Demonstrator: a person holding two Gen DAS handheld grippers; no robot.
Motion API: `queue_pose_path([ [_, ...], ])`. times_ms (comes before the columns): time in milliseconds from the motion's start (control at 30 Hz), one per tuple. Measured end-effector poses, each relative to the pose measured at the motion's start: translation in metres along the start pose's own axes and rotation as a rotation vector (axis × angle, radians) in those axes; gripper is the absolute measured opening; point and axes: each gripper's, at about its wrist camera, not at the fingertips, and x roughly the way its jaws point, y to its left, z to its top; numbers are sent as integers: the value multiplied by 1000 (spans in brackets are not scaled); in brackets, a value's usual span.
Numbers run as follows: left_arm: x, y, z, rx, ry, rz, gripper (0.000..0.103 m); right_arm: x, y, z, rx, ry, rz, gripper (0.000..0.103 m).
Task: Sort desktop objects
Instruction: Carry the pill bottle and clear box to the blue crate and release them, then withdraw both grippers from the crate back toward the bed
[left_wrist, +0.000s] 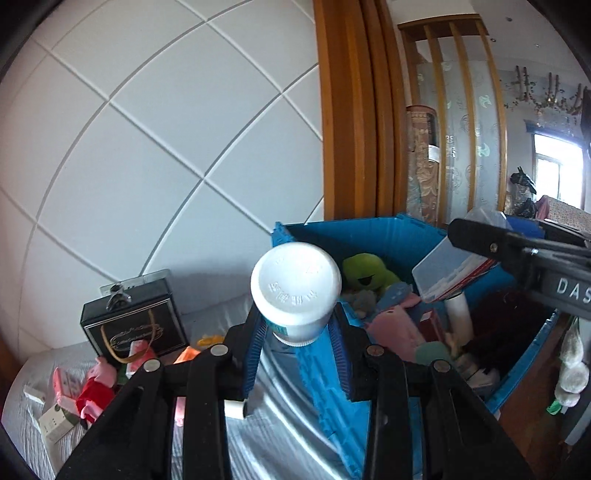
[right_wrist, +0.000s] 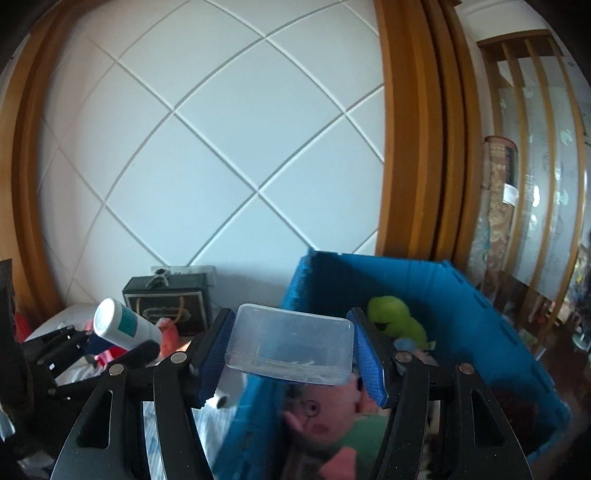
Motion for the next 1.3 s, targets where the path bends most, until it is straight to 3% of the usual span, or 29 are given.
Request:
queue_pose_path([
  [333, 35, -112, 9, 92, 48, -85, 34, 13, -107, -42, 52, 106, -76, 62],
  [633, 64, -158, 1, 112, 127, -95, 34, 27, -173, -75, 102, 183, -96, 62],
  [667, 66, -161, 0, 113, 133, -90, 37, 27, -178, -77, 106, 182, -96, 62],
  [700, 66, -162, 0, 112, 136, -80, 48, 28, -181, -77, 111, 181, -94, 65],
  [733, 66, -164, -1, 109, 134, -68, 56, 27, -186, -78, 120, 174, -91, 76],
  [767, 65, -163, -1, 104, 127, -57, 73, 25, -189, -78, 127, 165, -93, 85],
  [800, 62, -162, -2, 96, 115, -46, 82, 23, -193, -78, 134, 154, -93, 101],
  [1000, 53, -148, -4, 74, 94, -13, 91, 20, -201, -79, 158, 134, -78, 103],
  [1300, 21, -100, -14, 3, 60, 41, 95, 16, -180, -80, 121, 119, -65, 103],
])
